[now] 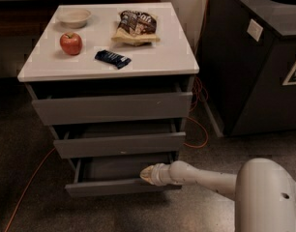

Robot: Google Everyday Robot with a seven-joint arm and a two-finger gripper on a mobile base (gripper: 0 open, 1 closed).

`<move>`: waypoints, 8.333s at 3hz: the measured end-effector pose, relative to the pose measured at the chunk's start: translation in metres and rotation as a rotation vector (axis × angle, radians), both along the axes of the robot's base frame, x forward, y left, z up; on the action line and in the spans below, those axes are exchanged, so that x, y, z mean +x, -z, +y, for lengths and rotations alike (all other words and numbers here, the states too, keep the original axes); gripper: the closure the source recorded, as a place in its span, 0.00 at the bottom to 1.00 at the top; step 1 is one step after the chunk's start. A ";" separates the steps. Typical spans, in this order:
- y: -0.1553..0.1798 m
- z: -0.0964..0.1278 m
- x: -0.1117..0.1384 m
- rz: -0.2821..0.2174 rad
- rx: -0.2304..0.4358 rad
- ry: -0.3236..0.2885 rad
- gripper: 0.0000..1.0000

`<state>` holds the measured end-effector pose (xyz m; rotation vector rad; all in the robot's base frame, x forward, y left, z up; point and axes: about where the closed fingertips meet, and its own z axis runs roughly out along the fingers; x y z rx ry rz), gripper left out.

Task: Place brown chip bag into bottom drawer

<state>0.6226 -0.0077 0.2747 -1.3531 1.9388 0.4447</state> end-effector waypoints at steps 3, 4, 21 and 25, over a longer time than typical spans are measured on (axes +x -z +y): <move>0.059 -0.026 0.054 0.061 -0.101 0.027 1.00; 0.076 -0.027 0.061 0.081 -0.120 0.021 1.00; -0.210 0.043 -0.076 -0.219 -0.142 -0.233 1.00; -0.362 0.030 -0.049 -0.349 -0.228 -0.363 0.48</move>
Offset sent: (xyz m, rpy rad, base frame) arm 0.0624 -0.0352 -0.0544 -0.1156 0.0527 -0.0400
